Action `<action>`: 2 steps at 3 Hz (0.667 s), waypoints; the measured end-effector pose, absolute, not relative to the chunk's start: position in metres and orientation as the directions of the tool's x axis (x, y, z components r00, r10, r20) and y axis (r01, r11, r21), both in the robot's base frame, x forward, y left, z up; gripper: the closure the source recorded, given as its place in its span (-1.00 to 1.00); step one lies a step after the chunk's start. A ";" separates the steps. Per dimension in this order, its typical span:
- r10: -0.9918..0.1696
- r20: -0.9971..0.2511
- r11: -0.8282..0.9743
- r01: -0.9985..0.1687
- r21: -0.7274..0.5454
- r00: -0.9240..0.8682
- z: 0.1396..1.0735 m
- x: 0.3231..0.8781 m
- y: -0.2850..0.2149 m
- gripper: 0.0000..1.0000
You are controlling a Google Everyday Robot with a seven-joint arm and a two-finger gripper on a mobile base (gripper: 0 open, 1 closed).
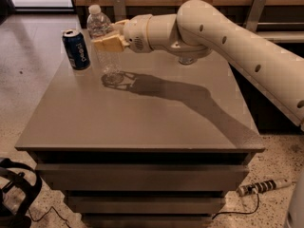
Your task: Move water bottle near pepsi can
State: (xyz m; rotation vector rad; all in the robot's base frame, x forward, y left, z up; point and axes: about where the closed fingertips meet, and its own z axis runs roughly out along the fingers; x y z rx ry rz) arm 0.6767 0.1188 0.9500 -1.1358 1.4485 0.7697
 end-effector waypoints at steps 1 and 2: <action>-0.200 -0.980 0.349 -0.933 -0.087 0.016 0.944 0.703 0.107 1.00; -0.194 -0.981 0.376 -0.923 -0.077 0.003 0.940 0.717 0.100 1.00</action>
Offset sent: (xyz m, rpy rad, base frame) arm 0.0597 -0.0338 -0.0151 0.0470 0.0419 -0.0957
